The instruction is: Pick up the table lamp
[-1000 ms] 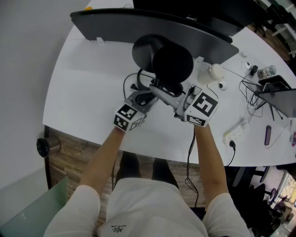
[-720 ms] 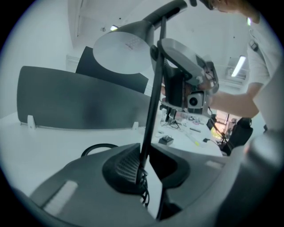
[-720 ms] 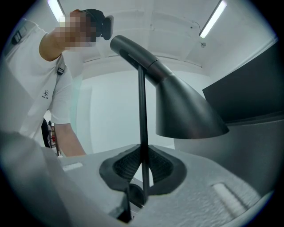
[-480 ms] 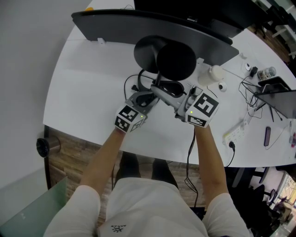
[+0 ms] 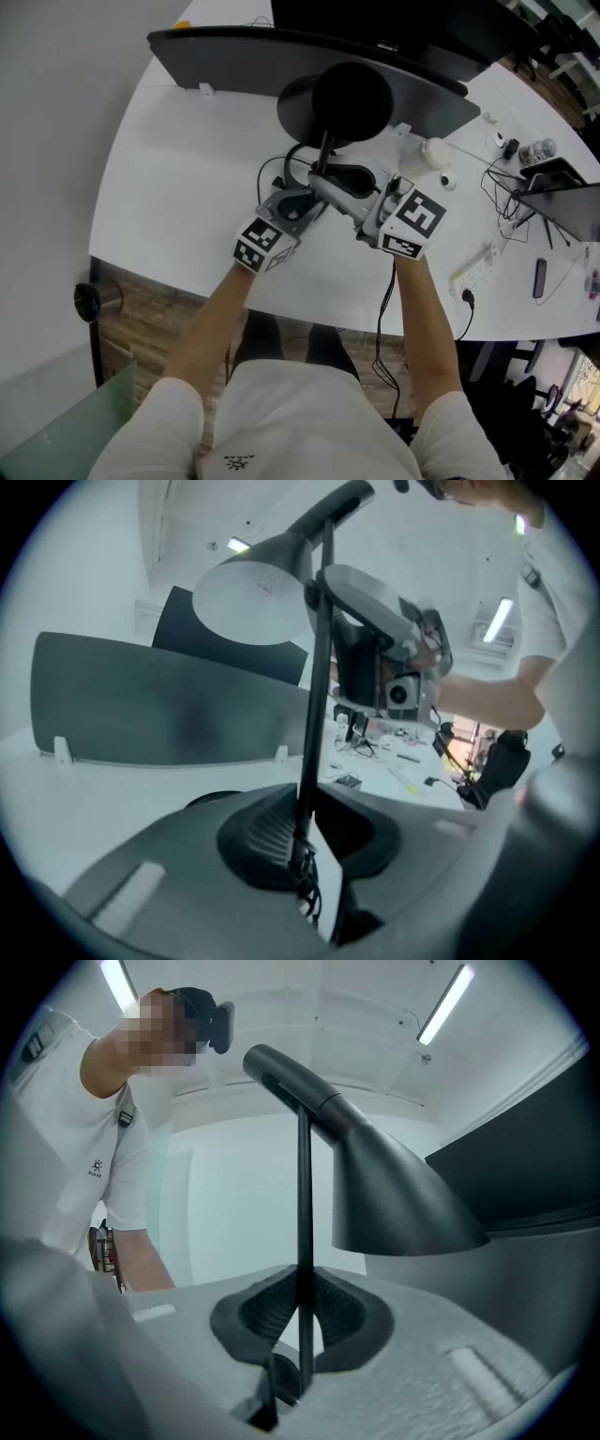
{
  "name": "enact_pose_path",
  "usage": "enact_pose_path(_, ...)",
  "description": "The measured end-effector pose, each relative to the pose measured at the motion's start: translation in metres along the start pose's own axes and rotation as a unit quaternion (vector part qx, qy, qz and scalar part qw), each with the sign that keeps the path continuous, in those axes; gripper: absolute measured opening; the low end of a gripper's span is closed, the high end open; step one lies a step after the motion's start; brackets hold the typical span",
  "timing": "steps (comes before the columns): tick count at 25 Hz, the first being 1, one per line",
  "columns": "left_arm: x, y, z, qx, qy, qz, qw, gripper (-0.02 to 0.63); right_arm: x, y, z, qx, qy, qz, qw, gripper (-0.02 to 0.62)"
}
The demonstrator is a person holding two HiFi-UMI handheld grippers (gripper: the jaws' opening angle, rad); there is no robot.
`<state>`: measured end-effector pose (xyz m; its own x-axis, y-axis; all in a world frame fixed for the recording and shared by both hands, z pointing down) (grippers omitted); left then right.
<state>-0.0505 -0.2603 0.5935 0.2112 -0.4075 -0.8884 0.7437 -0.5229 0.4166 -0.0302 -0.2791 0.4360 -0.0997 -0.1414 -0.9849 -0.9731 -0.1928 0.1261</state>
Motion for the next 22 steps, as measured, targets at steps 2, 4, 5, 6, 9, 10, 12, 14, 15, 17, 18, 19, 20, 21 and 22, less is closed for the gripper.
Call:
enact_pose_path(2,0.005,-0.002,0.0,0.0,0.002,-0.003,1.0,0.054,0.005,-0.001,0.001,0.0,-0.004,-0.002,1.0,0.038)
enact_pose_path(4,0.011,-0.004,0.0,-0.001,0.005,-0.007,1.0,0.054,0.011,-0.002,0.002,0.001,-0.008,-0.005,1.0,0.038)
enact_pose_path(5,0.014,-0.005,-0.001,-0.001,0.007,-0.009,0.9999,0.054,0.014,-0.002,0.003,0.001,-0.011,-0.006,1.0,0.038)
enact_pose_path(6,0.017,-0.006,-0.001,0.0,0.008,-0.011,0.9999,0.054,0.018,-0.003,0.003,0.002,-0.013,-0.007,1.0,0.038)
enact_pose_path(9,0.026,-0.01,-0.003,0.0,0.012,-0.017,0.9998,0.054,0.028,-0.004,0.005,0.002,-0.02,-0.01,1.0,0.037)
enact_pose_path(10,0.03,-0.011,-0.004,0.001,0.013,-0.02,0.9997,0.054,0.032,-0.005,0.006,0.002,-0.022,-0.012,1.0,0.037)
enact_pose_path(12,0.037,-0.016,-0.005,0.002,0.015,-0.026,0.9995,0.054,0.04,-0.005,0.009,0.002,-0.026,-0.015,1.0,0.037)
enact_pose_path(14,0.043,-0.02,-0.007,0.003,0.02,-0.03,0.9993,0.054,0.047,-0.006,0.012,0.001,-0.029,-0.019,0.999,0.037)
enact_pose_path(15,0.047,-0.022,-0.009,0.004,0.023,-0.032,0.9992,0.054,0.051,-0.008,0.014,0.001,-0.03,-0.022,0.999,0.037)
enact_pose_path(17,0.053,-0.026,-0.013,0.004,0.027,-0.036,0.999,0.054,0.059,-0.012,0.017,0.001,-0.031,-0.027,0.999,0.037)
enact_pose_path(18,0.056,-0.029,-0.015,0.004,0.03,-0.038,0.9988,0.054,0.062,-0.013,0.018,0.002,-0.032,-0.029,0.999,0.037)
enact_pose_path(19,0.059,-0.031,-0.016,0.005,0.032,-0.04,0.9987,0.052,0.066,-0.014,0.02,0.002,-0.032,-0.031,0.999,0.037)
enact_pose_path(20,0.062,-0.034,-0.017,0.006,0.033,-0.042,0.9986,0.052,0.069,-0.015,0.022,0.003,-0.033,-0.033,0.999,0.035)
enact_pose_path(21,0.065,-0.036,-0.019,0.006,0.035,-0.044,0.9984,0.052,0.073,-0.016,0.023,0.003,-0.034,-0.035,0.999,0.035)
enact_pose_path(22,0.068,-0.037,-0.021,0.007,0.037,-0.046,0.9982,0.052,0.076,-0.017,0.024,0.003,-0.036,-0.036,0.999,0.035)
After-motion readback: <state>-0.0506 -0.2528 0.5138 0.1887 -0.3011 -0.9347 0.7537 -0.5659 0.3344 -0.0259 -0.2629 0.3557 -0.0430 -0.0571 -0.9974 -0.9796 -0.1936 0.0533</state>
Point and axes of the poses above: the fingertips, and each gripper's own axes: y forward along the fingers, z to its left, x out of its top, the point moved 3 cm from there along -y, backward along the fingers, and after that the axes turned 5 degrees about z, right-handed, at the moved point
